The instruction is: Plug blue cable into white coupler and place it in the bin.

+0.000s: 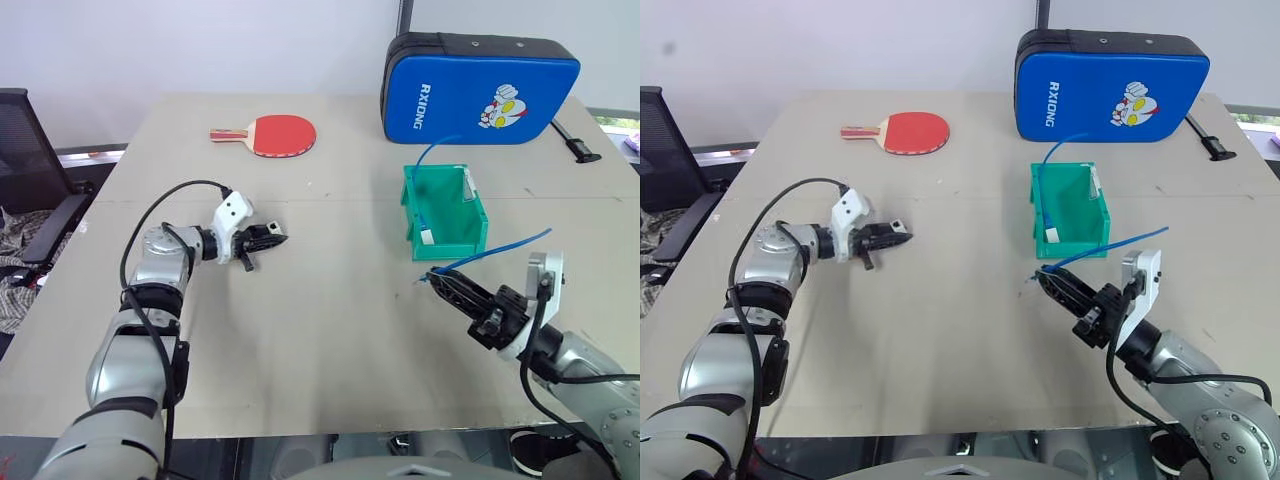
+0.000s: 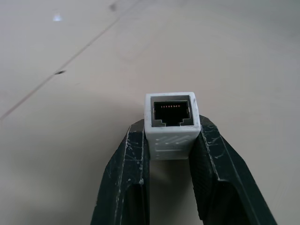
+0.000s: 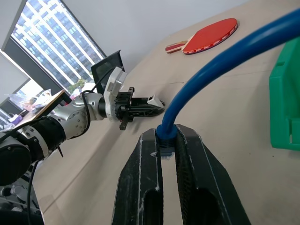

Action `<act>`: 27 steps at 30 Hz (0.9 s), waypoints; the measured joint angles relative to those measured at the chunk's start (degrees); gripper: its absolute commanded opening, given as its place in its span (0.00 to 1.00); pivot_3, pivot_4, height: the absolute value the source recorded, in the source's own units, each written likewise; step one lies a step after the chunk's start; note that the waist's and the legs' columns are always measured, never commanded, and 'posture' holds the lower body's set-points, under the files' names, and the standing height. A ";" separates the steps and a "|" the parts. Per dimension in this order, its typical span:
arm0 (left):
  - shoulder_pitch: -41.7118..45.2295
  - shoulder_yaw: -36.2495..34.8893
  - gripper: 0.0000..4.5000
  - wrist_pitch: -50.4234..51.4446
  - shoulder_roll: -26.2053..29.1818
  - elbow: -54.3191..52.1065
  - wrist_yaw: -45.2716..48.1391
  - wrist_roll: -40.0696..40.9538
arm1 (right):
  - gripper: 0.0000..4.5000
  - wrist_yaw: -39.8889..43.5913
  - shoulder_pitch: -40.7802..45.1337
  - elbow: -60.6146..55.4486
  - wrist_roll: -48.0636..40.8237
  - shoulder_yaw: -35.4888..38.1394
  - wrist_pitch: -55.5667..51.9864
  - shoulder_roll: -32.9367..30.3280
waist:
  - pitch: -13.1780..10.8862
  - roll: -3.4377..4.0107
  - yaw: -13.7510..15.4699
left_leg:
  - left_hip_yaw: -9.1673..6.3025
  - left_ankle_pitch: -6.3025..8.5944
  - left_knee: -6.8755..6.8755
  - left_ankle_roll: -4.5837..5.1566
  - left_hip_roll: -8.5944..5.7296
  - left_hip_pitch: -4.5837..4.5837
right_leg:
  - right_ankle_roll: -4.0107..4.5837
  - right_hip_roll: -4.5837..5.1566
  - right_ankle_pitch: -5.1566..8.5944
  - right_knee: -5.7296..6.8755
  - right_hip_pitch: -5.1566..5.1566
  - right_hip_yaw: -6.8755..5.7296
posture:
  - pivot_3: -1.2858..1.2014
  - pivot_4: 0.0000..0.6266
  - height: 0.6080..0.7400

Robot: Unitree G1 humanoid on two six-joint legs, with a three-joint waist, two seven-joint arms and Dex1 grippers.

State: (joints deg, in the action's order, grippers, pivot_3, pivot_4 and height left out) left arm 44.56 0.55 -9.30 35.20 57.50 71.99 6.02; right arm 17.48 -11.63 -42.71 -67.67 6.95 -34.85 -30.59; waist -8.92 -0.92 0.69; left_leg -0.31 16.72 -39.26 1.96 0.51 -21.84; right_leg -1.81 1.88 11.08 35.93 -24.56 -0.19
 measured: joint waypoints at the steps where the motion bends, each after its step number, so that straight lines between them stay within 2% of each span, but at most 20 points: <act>1: -0.74 -0.02 0.12 1.32 -0.14 -1.88 1.50 0.74 | 0.00 0.21 0.04 0.00 0.38 0.05 0.01 -0.28 | 0.00 0.00 -0.01 | -0.01 0.00 0.00 0.00 0.01 -0.01 | 0.00 0.00 0.00 0.00 0.00 0.00 | 0.52 0.24 1.00; 6: -7.87 2.34 0.12 11.79 -2.40 -21.51 6.64 4.51 | 0.00 3.79 1.72 -0.04 5.93 -0.04 0.12 -4.24 | 0.00 0.00 0.05 | -0.01 0.00 -0.02 0.01 0.01 -0.02 | 0.00 0.02 0.00 -0.01 0.00 0.03 | 0.52 0.24 1.00; 8: -11.43 5.57 0.12 17.60 -4.52 -34.00 6.17 5.31 | 0.00 7.13 4.25 0.10 9.64 -0.55 0.16 -7.44 | -0.01 0.02 0.11 | 0.04 0.01 -0.04 0.01 -0.01 -0.01 | 0.00 0.06 0.00 0.00 0.00 0.10 | 0.52 0.24 1.00; 12: -12.66 11.79 0.12 22.94 -7.99 -45.17 3.47 4.51 | 0.00 12.86 10.82 1.00 14.75 -3.36 0.30 -10.97 | -0.01 -0.04 -0.04 | 0.01 0.00 -0.10 0.01 -0.08 0.03 | -0.01 -0.06 0.01 0.03 0.02 0.08 | 0.52 0.24 1.00; 19: -11.44 18.29 0.12 25.26 -10.89 -47.60 -0.95 0.68 | 0.00 20.50 20.89 6.80 22.45 -9.64 0.02 -13.27 | -0.01 -0.03 -0.09 | -0.06 0.00 -0.08 0.01 -0.04 0.06 | 0.02 -0.23 0.00 0.07 0.00 0.03 | 0.52 0.24 1.00; 27: -9.54 22.61 0.12 20.37 -11.83 -43.63 -3.05 -4.68 | 0.00 29.44 28.55 18.82 36.08 -19.70 4.49 -12.04 | -0.01 -0.03 0.12 | -0.01 0.00 -0.08 0.01 -0.12 0.00 | 0.03 -0.11 -0.01 0.00 0.00 0.05 | 0.52 0.24 1.00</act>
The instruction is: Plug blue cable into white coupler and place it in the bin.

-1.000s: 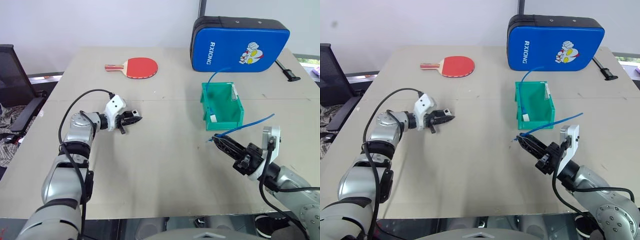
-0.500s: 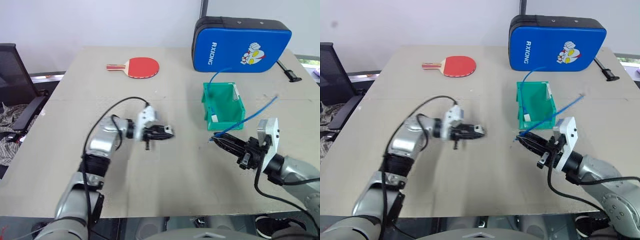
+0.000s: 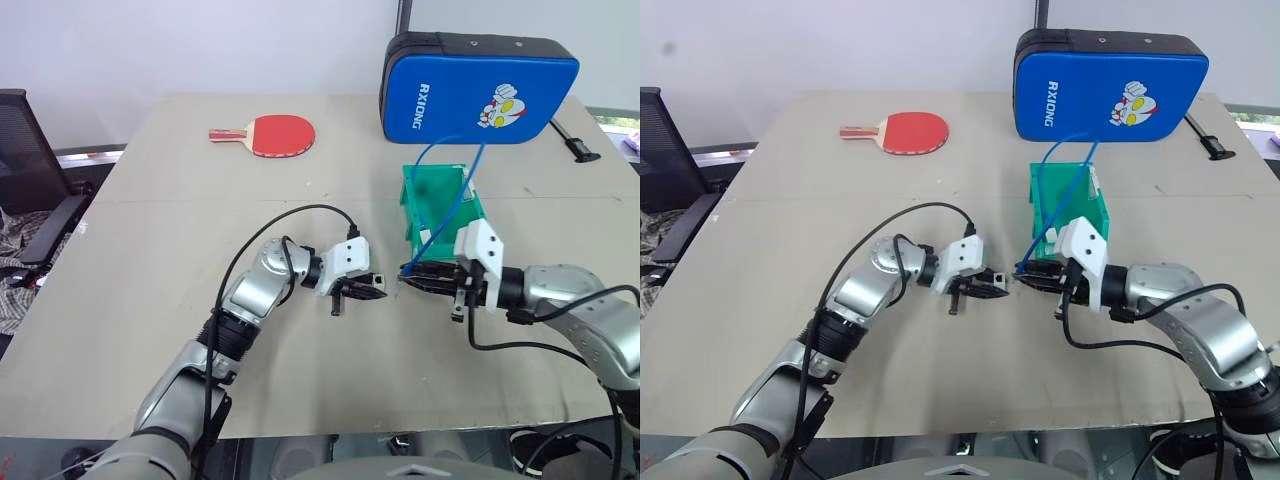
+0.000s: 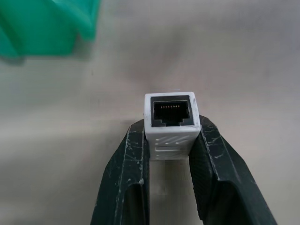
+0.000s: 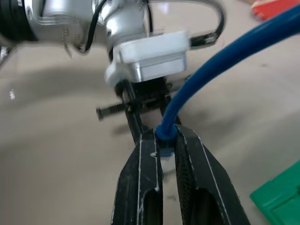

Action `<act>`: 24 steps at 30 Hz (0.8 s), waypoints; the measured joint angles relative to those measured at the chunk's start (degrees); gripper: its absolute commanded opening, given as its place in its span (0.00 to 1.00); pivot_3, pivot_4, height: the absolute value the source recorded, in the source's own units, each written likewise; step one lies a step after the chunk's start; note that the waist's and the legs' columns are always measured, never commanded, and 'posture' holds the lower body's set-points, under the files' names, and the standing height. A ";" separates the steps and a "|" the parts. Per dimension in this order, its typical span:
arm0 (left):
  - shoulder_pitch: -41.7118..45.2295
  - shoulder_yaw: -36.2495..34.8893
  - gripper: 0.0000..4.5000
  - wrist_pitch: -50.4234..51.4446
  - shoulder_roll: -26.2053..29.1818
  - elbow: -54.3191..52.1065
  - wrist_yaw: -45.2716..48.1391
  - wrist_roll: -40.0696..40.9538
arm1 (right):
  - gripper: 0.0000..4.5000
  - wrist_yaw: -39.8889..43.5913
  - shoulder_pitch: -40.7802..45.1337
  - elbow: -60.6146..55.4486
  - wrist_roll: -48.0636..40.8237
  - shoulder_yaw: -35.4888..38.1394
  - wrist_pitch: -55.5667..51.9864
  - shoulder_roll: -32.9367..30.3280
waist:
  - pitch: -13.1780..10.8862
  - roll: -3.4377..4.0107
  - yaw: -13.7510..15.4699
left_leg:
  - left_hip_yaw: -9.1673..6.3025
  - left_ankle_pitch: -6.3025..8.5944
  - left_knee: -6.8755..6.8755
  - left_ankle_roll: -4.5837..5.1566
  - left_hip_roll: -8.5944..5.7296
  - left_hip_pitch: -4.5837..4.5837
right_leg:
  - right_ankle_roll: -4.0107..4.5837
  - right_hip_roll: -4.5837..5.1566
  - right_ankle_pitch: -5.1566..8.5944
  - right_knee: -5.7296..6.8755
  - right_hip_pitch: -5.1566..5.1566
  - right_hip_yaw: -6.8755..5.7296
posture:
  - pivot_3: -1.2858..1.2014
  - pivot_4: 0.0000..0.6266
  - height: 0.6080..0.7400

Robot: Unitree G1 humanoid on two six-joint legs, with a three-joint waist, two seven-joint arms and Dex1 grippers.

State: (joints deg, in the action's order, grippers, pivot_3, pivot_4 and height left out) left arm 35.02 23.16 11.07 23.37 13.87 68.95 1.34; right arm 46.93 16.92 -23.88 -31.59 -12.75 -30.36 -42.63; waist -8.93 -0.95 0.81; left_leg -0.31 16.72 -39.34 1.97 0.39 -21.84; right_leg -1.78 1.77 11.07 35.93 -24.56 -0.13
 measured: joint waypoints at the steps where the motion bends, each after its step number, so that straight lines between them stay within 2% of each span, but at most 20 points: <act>1: 0.49 0.16 0.12 -0.57 0.00 0.54 0.02 -0.27 | 0.00 1.20 0.71 1.66 1.43 -0.88 1.09 1.09 | 0.00 0.00 -0.03 | 0.01 0.00 0.00 0.00 0.00 0.00 | 0.00 0.00 0.00 0.00 0.00 0.01 | 0.52 0.24 1.00; 12: 1.28 0.67 0.12 -3.93 0.01 1.75 0.81 -2.09 | 0.00 8.20 5.87 11.06 9.42 -4.27 7.42 5.88 | 0.00 0.01 -0.06 | 0.00 0.00 0.00 0.00 -0.01 0.03 | 0.01 0.02 -0.01 0.04 0.00 0.00 | 0.52 0.24 1.00; 24: 1.43 0.71 0.12 -4.24 0.14 1.88 1.39 -2.35 | 0.00 13.68 9.74 16.17 14.43 -5.31 11.72 7.59 | 0.01 0.02 -0.10 | -0.02 0.00 0.00 0.00 -0.01 0.06 | 0.01 0.01 -0.01 0.09 0.00 -0.01 | 0.52 0.24 1.00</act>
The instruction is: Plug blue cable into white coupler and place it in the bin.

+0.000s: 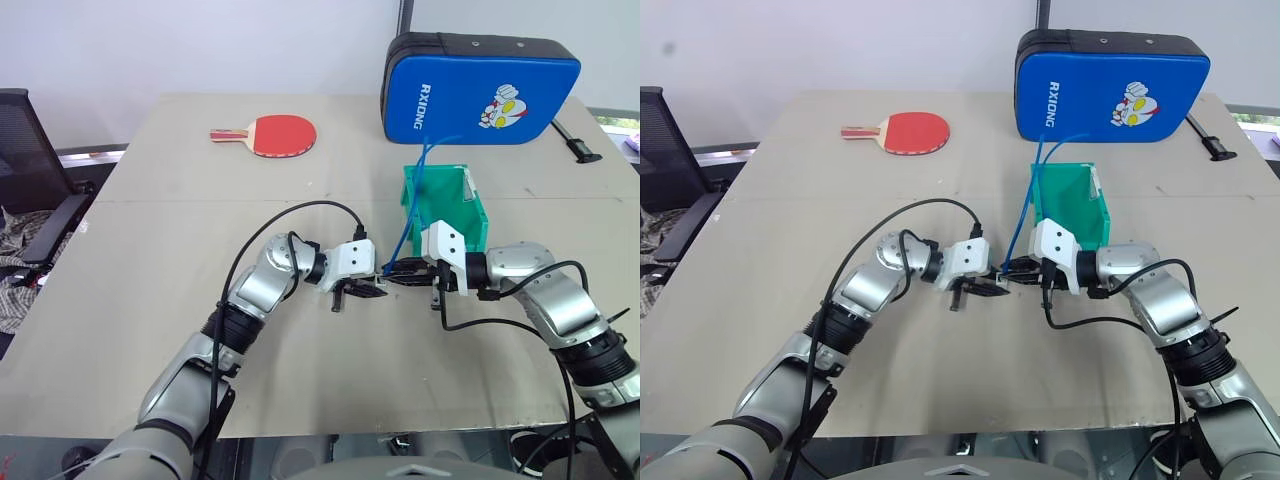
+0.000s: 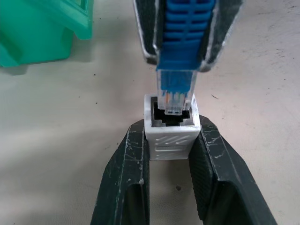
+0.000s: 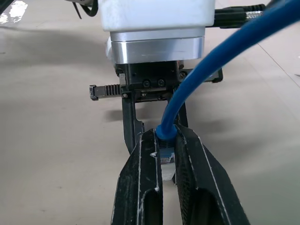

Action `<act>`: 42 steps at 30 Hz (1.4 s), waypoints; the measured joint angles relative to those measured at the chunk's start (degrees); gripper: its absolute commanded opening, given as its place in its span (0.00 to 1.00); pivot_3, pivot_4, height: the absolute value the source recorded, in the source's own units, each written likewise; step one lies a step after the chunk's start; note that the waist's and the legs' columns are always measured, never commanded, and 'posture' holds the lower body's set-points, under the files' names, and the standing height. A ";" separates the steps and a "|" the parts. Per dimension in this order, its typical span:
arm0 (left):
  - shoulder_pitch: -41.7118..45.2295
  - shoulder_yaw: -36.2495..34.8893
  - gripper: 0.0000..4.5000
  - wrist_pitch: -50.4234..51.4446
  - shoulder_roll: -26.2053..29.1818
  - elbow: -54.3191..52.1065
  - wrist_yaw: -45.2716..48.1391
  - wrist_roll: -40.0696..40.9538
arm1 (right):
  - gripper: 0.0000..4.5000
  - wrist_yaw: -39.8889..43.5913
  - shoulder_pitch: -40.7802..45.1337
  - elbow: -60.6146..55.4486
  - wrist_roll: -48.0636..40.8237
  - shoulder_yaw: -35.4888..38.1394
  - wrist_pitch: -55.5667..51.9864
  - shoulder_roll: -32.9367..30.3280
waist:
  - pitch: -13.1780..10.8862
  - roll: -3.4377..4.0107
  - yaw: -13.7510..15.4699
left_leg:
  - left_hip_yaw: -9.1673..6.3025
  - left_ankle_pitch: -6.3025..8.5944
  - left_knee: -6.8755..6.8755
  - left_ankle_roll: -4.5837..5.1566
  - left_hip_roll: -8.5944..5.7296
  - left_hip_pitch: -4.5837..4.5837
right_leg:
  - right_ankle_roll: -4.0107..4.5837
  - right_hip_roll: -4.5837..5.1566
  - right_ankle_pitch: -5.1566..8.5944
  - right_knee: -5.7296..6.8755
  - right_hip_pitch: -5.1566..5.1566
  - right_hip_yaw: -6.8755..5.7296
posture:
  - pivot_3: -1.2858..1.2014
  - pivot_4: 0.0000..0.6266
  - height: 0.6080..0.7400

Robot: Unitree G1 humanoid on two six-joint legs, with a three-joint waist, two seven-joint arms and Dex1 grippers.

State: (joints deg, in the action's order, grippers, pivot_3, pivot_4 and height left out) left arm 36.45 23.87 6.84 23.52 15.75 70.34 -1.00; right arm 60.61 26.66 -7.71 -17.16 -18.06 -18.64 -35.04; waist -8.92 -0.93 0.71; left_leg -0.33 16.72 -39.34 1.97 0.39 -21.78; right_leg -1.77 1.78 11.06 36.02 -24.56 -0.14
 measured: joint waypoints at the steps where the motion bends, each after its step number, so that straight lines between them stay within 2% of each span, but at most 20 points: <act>1: 0.03 0.00 0.12 0.00 0.04 0.02 0.05 -0.03 | 0.00 0.48 0.60 0.64 0.52 -0.22 0.28 0.43 | 0.00 0.00 0.00 | 0.00 0.00 0.00 0.00 0.00 0.00 | 0.00 0.00 0.00 0.00 0.00 0.00 | 0.52 0.24 1.00; 21: 0.50 0.39 0.12 0.29 -1.23 0.79 0.04 -0.27 | 0.00 6.46 5.02 5.55 7.79 -3.65 4.06 0.36 | 0.09 0.03 0.12 | 0.02 0.00 -0.03 0.00 -0.05 0.09 | 0.00 0.08 0.00 0.10 0.08 0.01 | 0.52 0.24 1.00; 27: 0.40 0.14 0.12 1.38 -1.38 0.76 -0.64 -0.36 | 0.00 4.94 3.38 6.46 5.93 -0.57 2.47 2.76 | 0.11 0.01 0.07 | -0.01 0.00 -0.04 0.00 -0.03 0.27 | 0.01 0.07 0.00 0.10 0.24 0.01 | 0.52 0.24 1.00; 28: 0.27 0.03 0.12 1.60 -1.41 0.64 -0.74 -0.28 | 0.17 4.43 2.66 6.17 5.19 0.15 1.60 3.05 | 0.11 0.02 0.08 | -0.01 0.00 -0.05 0.00 -0.03 0.26 | 0.01 0.07 0.00 0.13 0.24 0.01 | 0.52 0.24 1.00; 29: 0.08 -0.12 0.12 1.77 -1.47 0.54 -0.79 -0.03 | 0.24 3.95 1.96 5.80 5.02 0.40 0.65 3.05 | 0.11 0.02 0.09 | -0.03 0.00 -0.05 0.00 -0.03 0.26 | 0.01 0.08 0.00 0.16 0.23 0.00 | 0.52 0.24 1.00; 31: -0.59 -0.35 0.12 2.07 -1.88 0.08 -0.93 0.24 | 0.44 2.96 -0.13 5.40 4.85 0.55 -1.06 3.06 | 0.10 0.03 0.09 | -0.04 0.00 -0.05 0.00 -0.03 0.16 | 0.01 0.09 0.00 0.16 0.16 -0.01 | 0.52 0.24 1.00; 37: -0.73 -0.14 0.12 2.73 -2.78 -0.45 -1.41 0.35 | 0.44 1.82 -1.10 2.24 2.56 0.90 -4.71 4.12 | 0.09 0.03 -0.05 | -0.06 0.00 -0.05 0.00 -0.03 0.06 | 0.01 0.06 0.00 0.21 0.01 -0.02 | 0.52 0.24 1.00; 38: -0.73 -0.06 0.12 2.73 -2.87 -0.45 -1.41 0.34 | 0.32 1.53 -1.09 1.92 2.28 0.90 -5.23 4.41 | 0.09 0.04 -0.05 | -0.06 0.00 -0.05 0.00 -0.03 0.06 | 0.01 0.05 0.00 0.22 0.01 -0.03 | 0.52 0.24 1.00; 39: -0.72 -0.03 0.12 2.71 -2.90 -0.44 -1.41 0.34 | 0.25 1.28 -1.09 1.84 2.03 0.91 -5.77 4.61 | 0.08 0.04 -0.06 | -0.06 0.00 -0.05 0.00 -0.03 0.06 | 0.01 0.05 0.00 0.22 0.01 -0.03 | 0.52 0.24 1.00; 42: -0.72 0.20 0.12 2.41 -2.91 -0.36 -1.36 0.33 | 0.25 0.67 -1.08 1.36 1.28 1.32 -7.02 4.62 | 0.08 0.04 -0.05 | -0.04 0.00 -0.05 0.00 -0.03 0.06 | 0.01 0.06 0.00 0.21 0.01 -0.02 | 0.52 0.24 1.00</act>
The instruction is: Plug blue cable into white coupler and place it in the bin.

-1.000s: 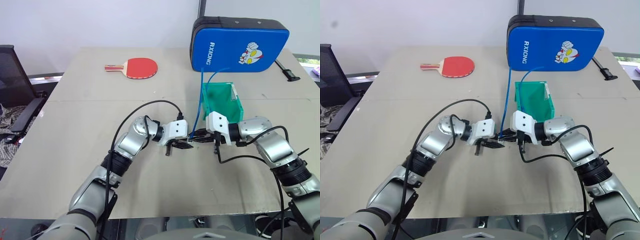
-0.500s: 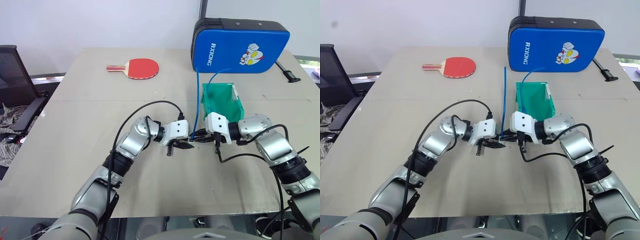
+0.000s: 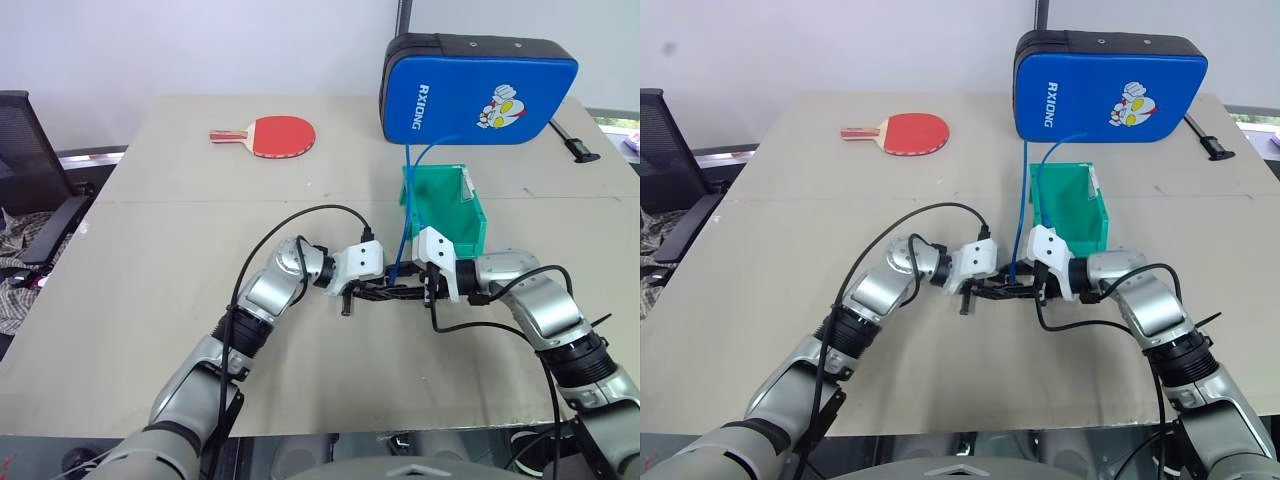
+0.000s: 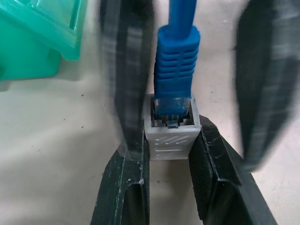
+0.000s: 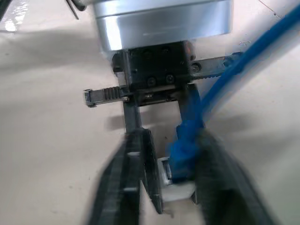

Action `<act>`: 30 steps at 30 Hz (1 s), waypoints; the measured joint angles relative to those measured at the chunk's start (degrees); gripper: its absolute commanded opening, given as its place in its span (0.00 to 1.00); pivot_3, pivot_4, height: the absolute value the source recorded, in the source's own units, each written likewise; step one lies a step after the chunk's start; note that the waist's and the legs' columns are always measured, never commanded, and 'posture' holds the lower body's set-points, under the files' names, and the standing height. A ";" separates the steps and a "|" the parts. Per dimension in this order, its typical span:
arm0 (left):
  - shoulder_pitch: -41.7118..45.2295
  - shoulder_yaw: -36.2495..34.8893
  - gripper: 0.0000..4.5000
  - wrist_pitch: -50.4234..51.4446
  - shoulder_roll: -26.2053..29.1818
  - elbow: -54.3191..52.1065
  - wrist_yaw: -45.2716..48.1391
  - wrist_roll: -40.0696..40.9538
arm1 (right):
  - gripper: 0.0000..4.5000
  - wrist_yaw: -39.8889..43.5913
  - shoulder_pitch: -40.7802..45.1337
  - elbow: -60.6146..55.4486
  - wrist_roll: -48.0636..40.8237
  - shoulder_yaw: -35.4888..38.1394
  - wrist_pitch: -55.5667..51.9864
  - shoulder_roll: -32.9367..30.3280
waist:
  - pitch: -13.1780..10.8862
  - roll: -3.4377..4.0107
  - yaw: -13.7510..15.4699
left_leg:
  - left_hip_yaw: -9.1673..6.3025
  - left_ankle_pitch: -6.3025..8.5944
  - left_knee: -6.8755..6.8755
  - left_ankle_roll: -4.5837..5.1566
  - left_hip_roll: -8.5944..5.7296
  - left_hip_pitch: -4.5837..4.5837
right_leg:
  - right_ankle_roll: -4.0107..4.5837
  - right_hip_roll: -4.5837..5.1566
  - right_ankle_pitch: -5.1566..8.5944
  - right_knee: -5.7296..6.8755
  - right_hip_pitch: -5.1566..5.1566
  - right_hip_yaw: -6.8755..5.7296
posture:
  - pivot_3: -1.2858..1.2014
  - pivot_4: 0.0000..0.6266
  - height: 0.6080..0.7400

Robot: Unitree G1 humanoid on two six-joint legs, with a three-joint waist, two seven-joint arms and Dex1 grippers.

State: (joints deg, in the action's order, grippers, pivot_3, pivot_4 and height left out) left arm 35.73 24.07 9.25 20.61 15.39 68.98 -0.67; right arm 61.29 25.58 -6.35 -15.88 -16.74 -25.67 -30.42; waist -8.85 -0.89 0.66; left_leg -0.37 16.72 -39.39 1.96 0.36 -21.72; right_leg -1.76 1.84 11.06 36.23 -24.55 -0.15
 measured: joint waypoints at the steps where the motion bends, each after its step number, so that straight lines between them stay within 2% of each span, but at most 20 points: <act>1: 0.00 0.00 0.12 -0.06 0.00 0.04 -0.01 -0.01 | 0.25 0.00 0.00 -0.35 -0.40 0.00 -0.52 0.00 | 0.00 0.00 0.00 | 0.00 0.00 0.00 0.00 0.00 0.00 | 0.00 0.00 0.00 0.00 0.00 0.00 | 0.52 0.24 1.00; 5: 0.02 0.31 0.12 -1.03 -0.22 0.15 0.05 0.04 | 0.01 -0.57 0.00 -1.11 -2.37 1.70 -3.79 -0.26 | 0.00 0.00 0.01 | 0.00 0.00 0.00 0.00 0.00 -0.01 | 0.00 0.01 0.00 0.00 0.00 0.00 | 0.52 0.24 1.00; 12: 0.02 0.40 0.12 -1.93 -0.33 0.50 0.08 0.15 | 0.01 -0.59 0.00 -1.69 -2.88 2.03 -5.49 -0.34 | -0.01 0.00 0.00 | 0.00 0.00 0.00 0.00 0.00 -0.01 | 0.00 0.00 0.00 -0.01 -0.01 0.00 | 0.52 0.24 1.00; 14: -0.03 0.33 0.35 -1.63 -0.30 0.50 0.13 0.77 | 0.00 -0.58 0.00 -1.76 -3.18 2.10 -5.56 -0.40 | -0.01 0.00 0.00 | 0.00 0.00 0.00 0.00 0.00 -0.01 | 0.00 0.00 0.00 -0.01 -0.01 0.00 | 0.52 0.24 1.00; 19: -2.37 -2.91 0.84 1.91 0.70 -2.98 -0.19 3.85 | 0.00 -0.72 -0.87 -4.13 -5.66 3.47 -7.30 -0.70 | -0.02 0.01 -0.05 | -0.04 0.00 0.02 0.00 0.06 -0.02 | -0.01 0.01 0.00 0.00 -0.02 -0.01 | 0.52 0.24 1.00; 24: -14.56 -11.26 0.84 9.89 5.09 -15.94 -3.40 11.02 | 0.00 -4.34 -4.06 -11.32 -13.94 13.38 -15.08 -3.00 | -0.04 0.03 -0.39 | -0.03 0.00 0.05 0.00 0.19 -0.06 | -0.01 0.10 0.00 0.05 -0.14 0.01 | 0.52 0.24 1.00; 27: -23.06 -18.37 0.84 13.27 3.93 -25.41 -7.88 18.00 | 0.00 -8.40 -3.66 -15.46 -19.40 20.00 -20.80 -4.07 | -0.06 0.04 -0.21 | -0.06 0.01 0.08 -0.01 0.21 -0.10 | -0.01 0.19 0.00 0.03 -0.17 -0.02 | 0.52 0.24 1.00; 30: -29.32 -23.43 0.84 13.32 1.33 -33.20 -11.43 23.91 | 0.00 -12.55 -0.17 -15.02 -21.57 22.88 -25.99 -5.63 | -0.08 0.05 0.00 | 0.02 0.00 0.06 -0.01 0.19 -0.09 | 0.01 0.25 0.00 -0.03 -0.16 0.01 | 0.52 0.24 1.00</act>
State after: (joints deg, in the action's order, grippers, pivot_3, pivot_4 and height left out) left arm 6.42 0.64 22.57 21.93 -17.81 57.55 23.24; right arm 48.73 25.42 -21.38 -37.45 6.14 -51.66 -36.05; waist -8.92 -0.85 0.66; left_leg -0.34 16.72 -39.32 1.95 0.55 -21.82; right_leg -1.76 2.09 11.06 36.21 -24.71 -0.14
